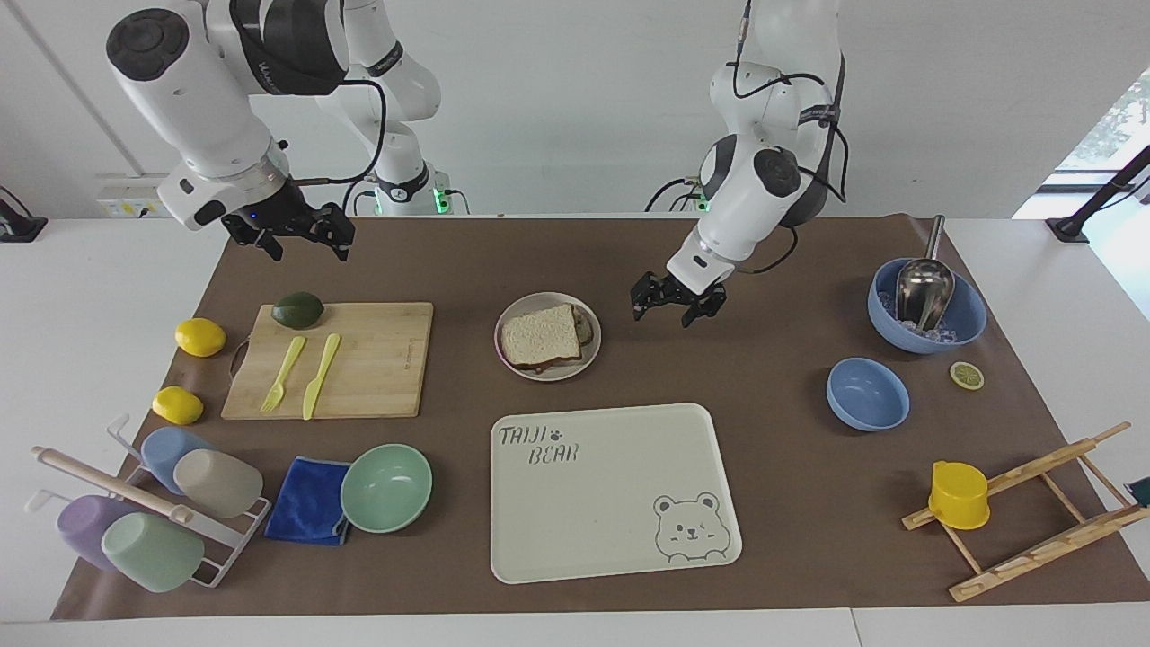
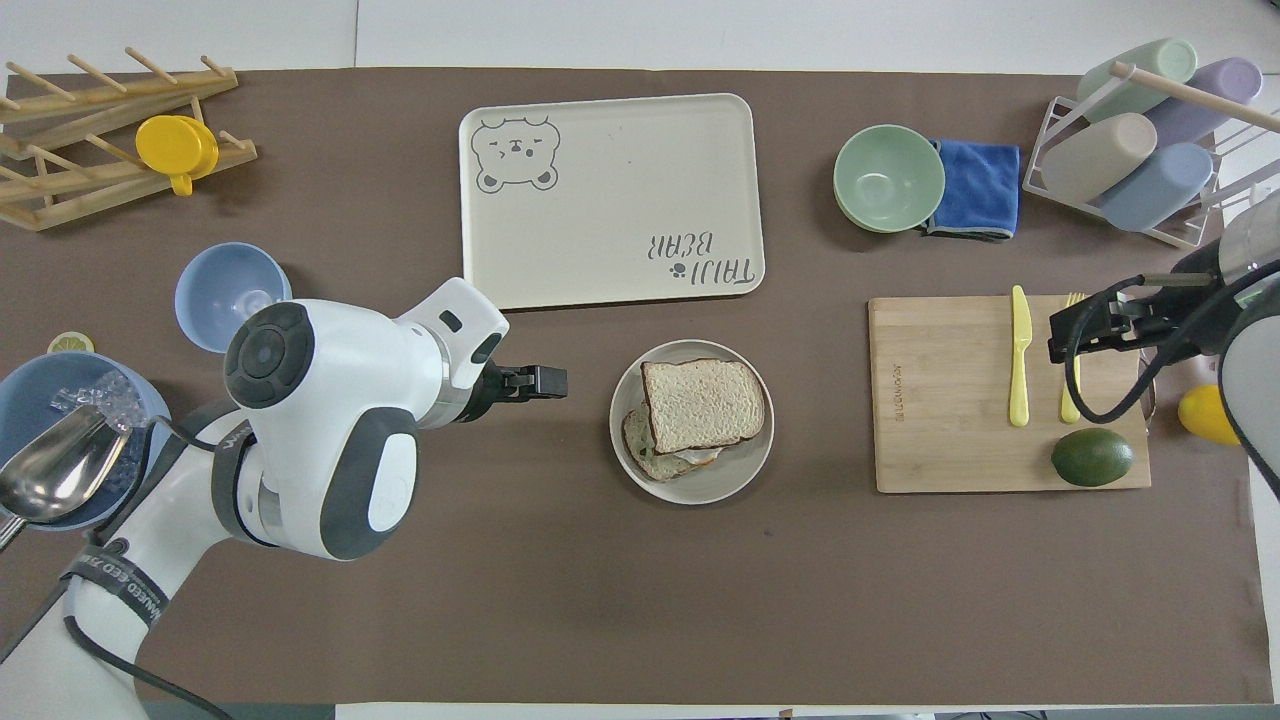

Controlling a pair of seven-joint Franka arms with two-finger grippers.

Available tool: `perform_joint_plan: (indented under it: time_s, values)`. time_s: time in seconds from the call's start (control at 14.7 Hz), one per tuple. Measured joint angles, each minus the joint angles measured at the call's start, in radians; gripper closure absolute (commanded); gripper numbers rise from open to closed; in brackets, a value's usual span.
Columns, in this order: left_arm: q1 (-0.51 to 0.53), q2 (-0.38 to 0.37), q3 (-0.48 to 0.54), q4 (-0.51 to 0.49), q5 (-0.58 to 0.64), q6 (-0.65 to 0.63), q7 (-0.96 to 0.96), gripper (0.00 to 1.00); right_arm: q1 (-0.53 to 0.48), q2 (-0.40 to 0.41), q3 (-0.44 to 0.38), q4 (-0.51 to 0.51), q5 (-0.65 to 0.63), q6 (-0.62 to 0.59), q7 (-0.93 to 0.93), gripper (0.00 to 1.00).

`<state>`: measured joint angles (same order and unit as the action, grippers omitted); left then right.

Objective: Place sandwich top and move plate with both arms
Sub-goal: 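Grasp the rim of the white plate with the left gripper, then lift the plate and carry it over the white bear tray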

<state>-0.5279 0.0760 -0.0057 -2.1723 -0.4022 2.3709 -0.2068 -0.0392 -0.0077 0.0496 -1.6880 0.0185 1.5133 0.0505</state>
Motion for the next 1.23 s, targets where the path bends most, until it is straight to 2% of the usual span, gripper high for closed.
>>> perform_joint_plan:
  time_s: [0.34, 0.82, 1.02, 1.23]
  values:
    - [-0.083, 0.112, 0.000, 0.001, -0.051, 0.107, -0.001, 0.02, 0.120, -0.001, -0.132, 0.000, 0.000, -0.021, -0.014, 0.00]
    - [-0.120, 0.132, 0.001, 0.005, -0.102, 0.121, -0.010, 0.17, 0.122, -0.001, -0.143, 0.001, -0.005, -0.021, -0.020, 0.00]
    - [-0.136, 0.134, 0.001, 0.005, -0.104, 0.122, -0.018, 0.28, 0.110, 0.000, -0.143, 0.008, -0.008, -0.021, -0.033, 0.00]
    - [-0.144, 0.146, 0.002, 0.005, -0.105, 0.133, -0.026, 0.47, 0.093, 0.001, -0.143, 0.029, -0.008, -0.032, -0.061, 0.00]
